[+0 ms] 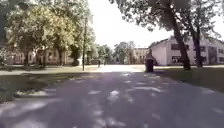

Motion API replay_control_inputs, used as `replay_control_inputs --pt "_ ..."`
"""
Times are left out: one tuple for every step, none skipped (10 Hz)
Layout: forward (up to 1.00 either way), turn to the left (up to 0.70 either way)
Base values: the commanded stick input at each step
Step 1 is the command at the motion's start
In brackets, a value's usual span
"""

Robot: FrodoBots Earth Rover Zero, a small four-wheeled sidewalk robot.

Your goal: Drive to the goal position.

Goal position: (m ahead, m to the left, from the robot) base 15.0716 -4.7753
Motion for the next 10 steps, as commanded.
replay_control_inputs --pt "0.85 0.00" --pt "0.85 0.00" --pt "0.85 0.00" --pt "0.85 0.00" --pt "0.85 0.00" --pt "0.85 0.00" --pt "0.85 0.00" --pt "0.85 0.00" --pt "0.85 0.00" --pt "0.85 -0.28"
